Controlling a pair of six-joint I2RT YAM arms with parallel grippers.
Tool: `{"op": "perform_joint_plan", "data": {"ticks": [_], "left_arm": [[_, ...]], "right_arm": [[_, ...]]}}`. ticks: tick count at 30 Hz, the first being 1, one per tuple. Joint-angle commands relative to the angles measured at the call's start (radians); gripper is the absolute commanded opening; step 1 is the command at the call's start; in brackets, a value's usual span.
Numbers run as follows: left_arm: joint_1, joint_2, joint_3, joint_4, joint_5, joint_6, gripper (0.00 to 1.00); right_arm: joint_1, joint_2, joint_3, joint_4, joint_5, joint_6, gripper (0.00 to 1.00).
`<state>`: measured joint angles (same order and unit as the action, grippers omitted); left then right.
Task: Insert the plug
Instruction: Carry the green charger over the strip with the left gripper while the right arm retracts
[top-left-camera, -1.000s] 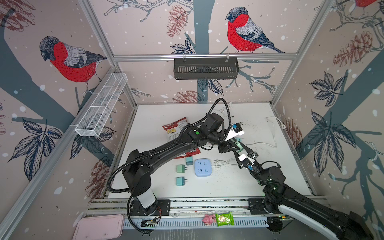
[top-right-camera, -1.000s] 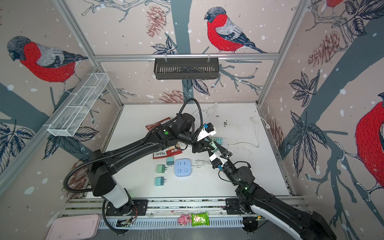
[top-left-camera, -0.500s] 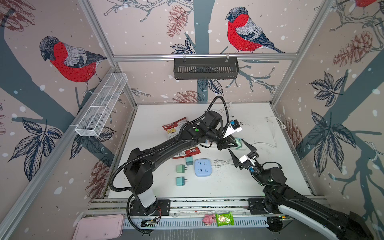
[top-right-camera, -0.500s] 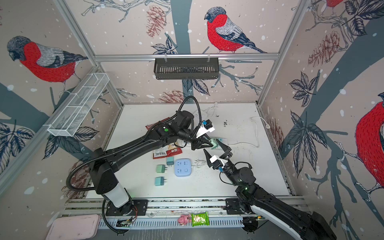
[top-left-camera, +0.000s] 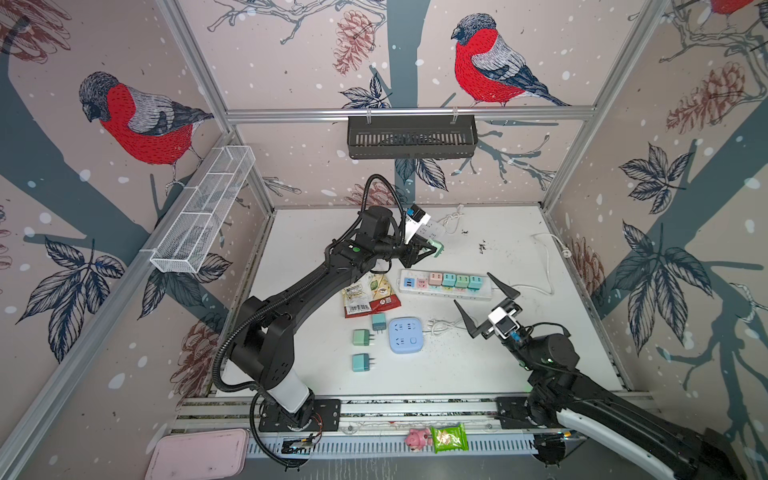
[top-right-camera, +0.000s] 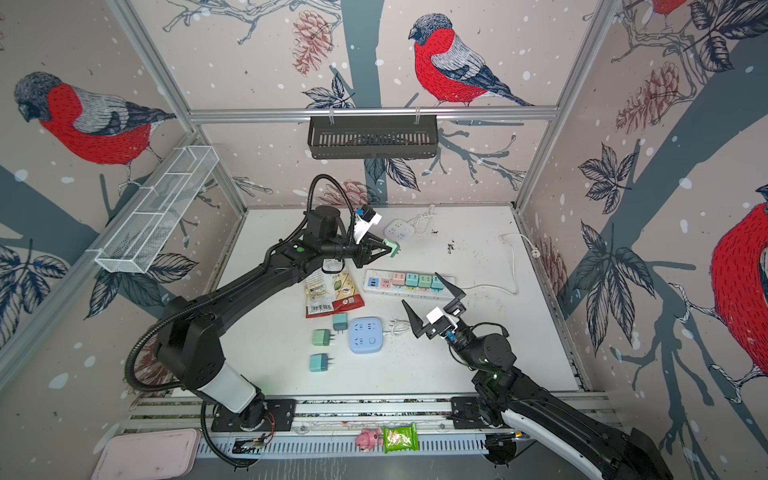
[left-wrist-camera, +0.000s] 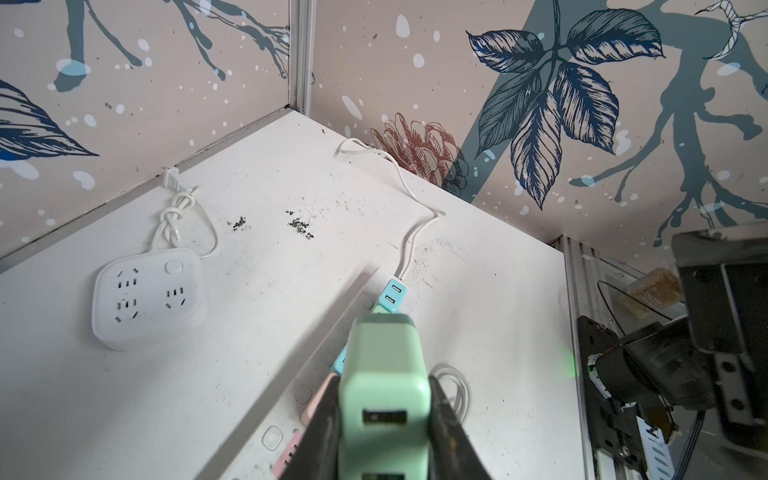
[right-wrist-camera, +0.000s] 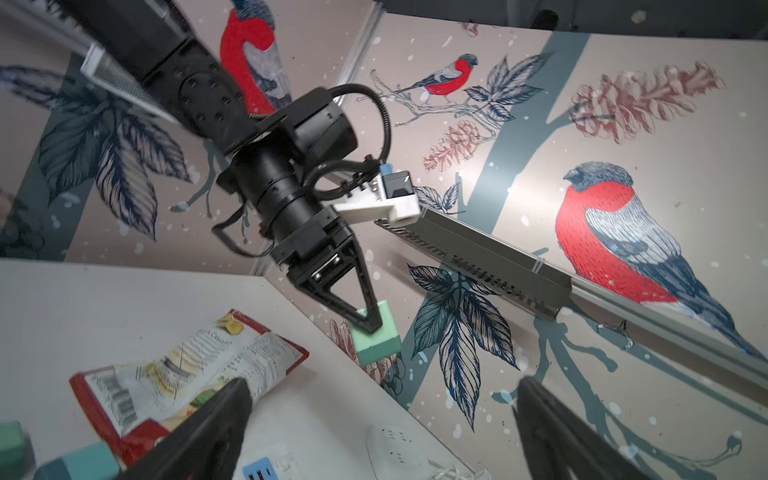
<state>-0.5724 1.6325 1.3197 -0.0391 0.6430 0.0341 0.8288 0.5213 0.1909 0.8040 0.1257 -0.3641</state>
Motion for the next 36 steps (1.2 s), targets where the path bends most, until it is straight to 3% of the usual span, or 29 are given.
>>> {"op": "perform_joint_plan", "data": {"ticks": [1,4,8,12,15,19,24,30,36], "left_arm": [[0.002,0.009,-0.019,0.076,-0.047,0.111,0.0],[0.001,0.012,-0.071,0.155,-0.121,0.213,0.0],[-0.03,0.022,-0.041,0.09,-0.226,0.371,0.0],[-0.085,0.041,-0.055,0.097,-0.41,0.484,0.0],[-0.114,0.076,-0.032,0.064,-0.553,0.537,0.0],[-0.12,0.138,0.08,-0.162,-0.536,0.584,0.0],[-0.113,0.168,0.08,-0.216,-0.573,0.549,0.0],[-0.088,0.167,0.078,-0.274,-0.534,0.612,0.0],[-0.044,0.184,0.122,-0.362,-0.495,0.66,0.0]], "right_arm": [[-0.027,0.005,0.153,-0.235,0.313,0.429,1.0],[-0.082,0.026,0.303,-0.508,0.318,0.579,1.0],[-0.143,0.005,0.313,-0.601,0.303,0.781,1.0],[-0.177,-0.013,0.287,-0.592,0.276,0.773,1.0],[-0.189,-0.005,0.296,-0.587,0.382,0.822,1.0],[-0.228,0.021,0.378,-0.73,0.433,0.92,1.0],[-0.287,-0.021,0.347,-0.724,0.321,0.933,1.0],[-0.384,-0.077,0.325,-0.732,0.231,0.981,1.0],[-0.404,-0.073,0.33,-0.734,0.202,0.977,1.0]]}}
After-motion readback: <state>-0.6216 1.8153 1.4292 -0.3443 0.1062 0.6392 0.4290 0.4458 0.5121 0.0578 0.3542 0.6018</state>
